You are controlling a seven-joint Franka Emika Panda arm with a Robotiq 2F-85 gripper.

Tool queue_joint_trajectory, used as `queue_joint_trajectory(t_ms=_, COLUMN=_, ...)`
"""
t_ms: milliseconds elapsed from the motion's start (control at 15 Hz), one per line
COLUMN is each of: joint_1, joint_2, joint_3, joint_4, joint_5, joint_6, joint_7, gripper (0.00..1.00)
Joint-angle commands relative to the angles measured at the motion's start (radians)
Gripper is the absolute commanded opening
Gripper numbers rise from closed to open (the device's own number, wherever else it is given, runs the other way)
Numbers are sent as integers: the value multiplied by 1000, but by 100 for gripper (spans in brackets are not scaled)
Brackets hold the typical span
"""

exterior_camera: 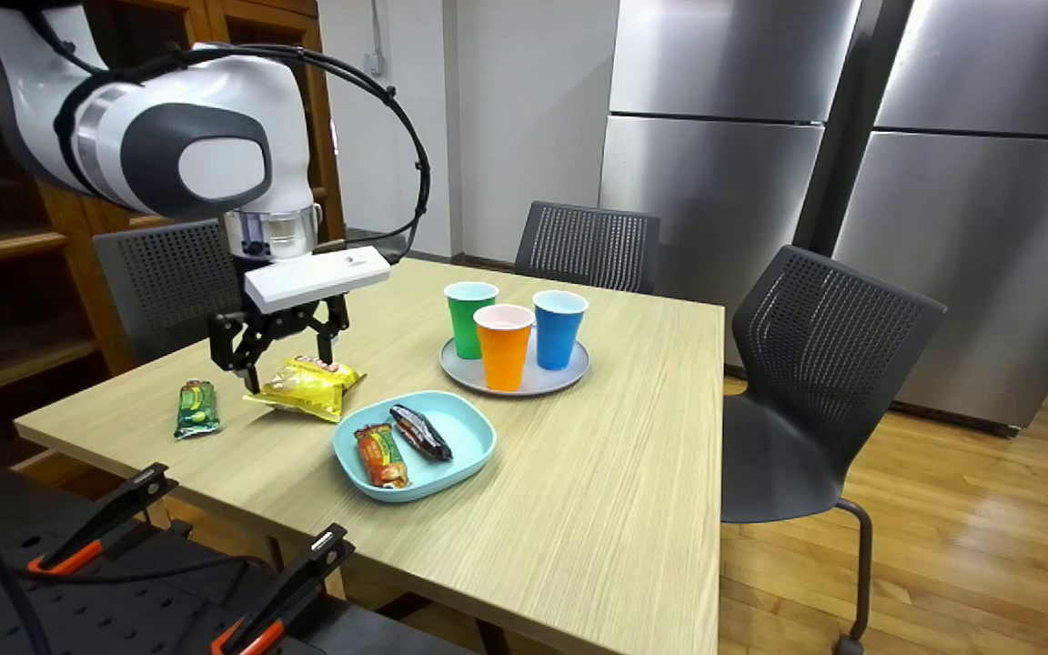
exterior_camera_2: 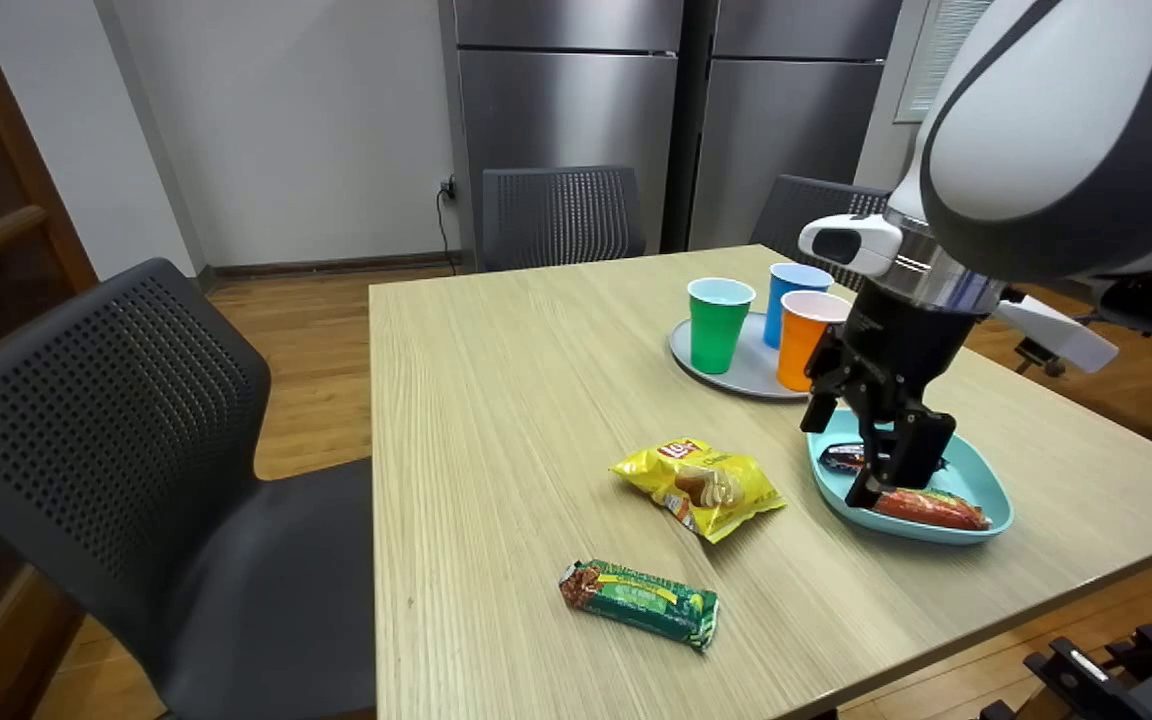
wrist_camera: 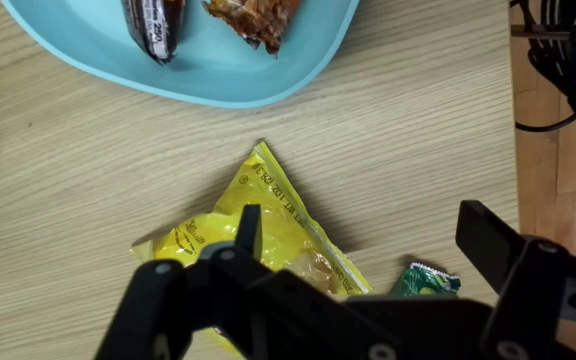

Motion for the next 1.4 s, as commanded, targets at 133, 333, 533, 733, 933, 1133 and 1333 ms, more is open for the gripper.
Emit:
queue_joint_trajectory(t_ms=133, joint_1=199, joint_2=61, joint_3=-175, joint_4=74, joint_5=-289, joint_6=-16, joint_7=425, gripper=100)
queue_joint_trajectory(t_ms=333, joint_1=254, joint_2=96, joint_3=-201, joint_4=138, joint_5=-401, joint_6=-57, joint_7=609, gripper=100)
queue_joint_trajectory(t_ms=533, joint_1=280, joint_2=140, joint_3=-183, joint_4=196, joint_5=-473, joint_6=-92, joint_7=745, gripper=100)
queue_joint_trajectory(t_ms=733, joint_1=226, joint_2=137, joint_3=-134, joint_4=177, joint_5=-510, joint_6=-71, joint_7=753, gripper=100)
queue_joint_trajectory(t_ms=933, joint_1=230, joint_2=166, joint_3=-113, joint_4=199, joint_5=-513, joint_6=-82, joint_7=768, gripper=100)
queue_joint_trajectory(t_ms=1133, joint_1=229, joint_2=169, joint_3=-114, joint_4=202, joint_5=-513, joint_6=-83, joint_7=768, gripper=100)
queue_joint_trajectory(t_ms=1333, joint_1=229, joint_2=169, joint_3=-114, joint_4=202, joint_5=-513, joint_6=-84, joint_7=768, gripper=100)
